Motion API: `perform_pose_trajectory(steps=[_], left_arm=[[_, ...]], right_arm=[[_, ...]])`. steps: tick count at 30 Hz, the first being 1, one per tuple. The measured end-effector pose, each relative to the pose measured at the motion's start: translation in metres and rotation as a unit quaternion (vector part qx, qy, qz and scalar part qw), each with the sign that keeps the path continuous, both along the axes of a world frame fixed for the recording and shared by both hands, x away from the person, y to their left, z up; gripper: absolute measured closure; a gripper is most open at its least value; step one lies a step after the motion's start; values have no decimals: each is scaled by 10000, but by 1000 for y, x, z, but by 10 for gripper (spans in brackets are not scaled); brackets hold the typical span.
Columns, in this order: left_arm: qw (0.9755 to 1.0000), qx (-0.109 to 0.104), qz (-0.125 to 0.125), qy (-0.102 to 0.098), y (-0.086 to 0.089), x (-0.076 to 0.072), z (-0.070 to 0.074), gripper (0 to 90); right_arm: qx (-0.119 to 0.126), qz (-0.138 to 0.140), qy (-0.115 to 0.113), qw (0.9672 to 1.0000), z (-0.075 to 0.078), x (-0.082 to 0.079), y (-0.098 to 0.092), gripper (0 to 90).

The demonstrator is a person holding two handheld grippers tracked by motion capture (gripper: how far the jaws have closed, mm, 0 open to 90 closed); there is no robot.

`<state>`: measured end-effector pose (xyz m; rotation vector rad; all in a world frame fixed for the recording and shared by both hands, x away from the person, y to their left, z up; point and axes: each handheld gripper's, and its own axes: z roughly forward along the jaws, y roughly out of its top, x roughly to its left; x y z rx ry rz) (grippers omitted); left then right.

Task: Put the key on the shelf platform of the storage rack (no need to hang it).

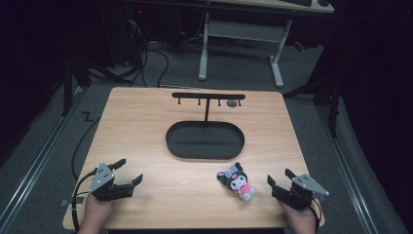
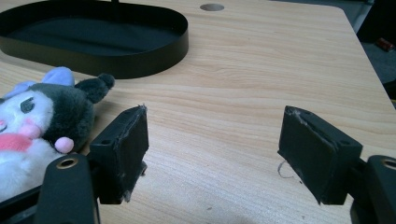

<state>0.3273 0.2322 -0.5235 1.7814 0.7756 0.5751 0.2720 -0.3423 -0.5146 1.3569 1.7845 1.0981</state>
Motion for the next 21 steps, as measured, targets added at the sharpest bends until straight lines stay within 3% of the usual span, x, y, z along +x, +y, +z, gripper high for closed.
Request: perform_pose_trajectory(steps=[21], left_arm=[[10000, 0, -6, -86, 0, -2, 1, 149]], right_arm=[[33, 46, 226, 9997, -2, 6, 4, 213]])
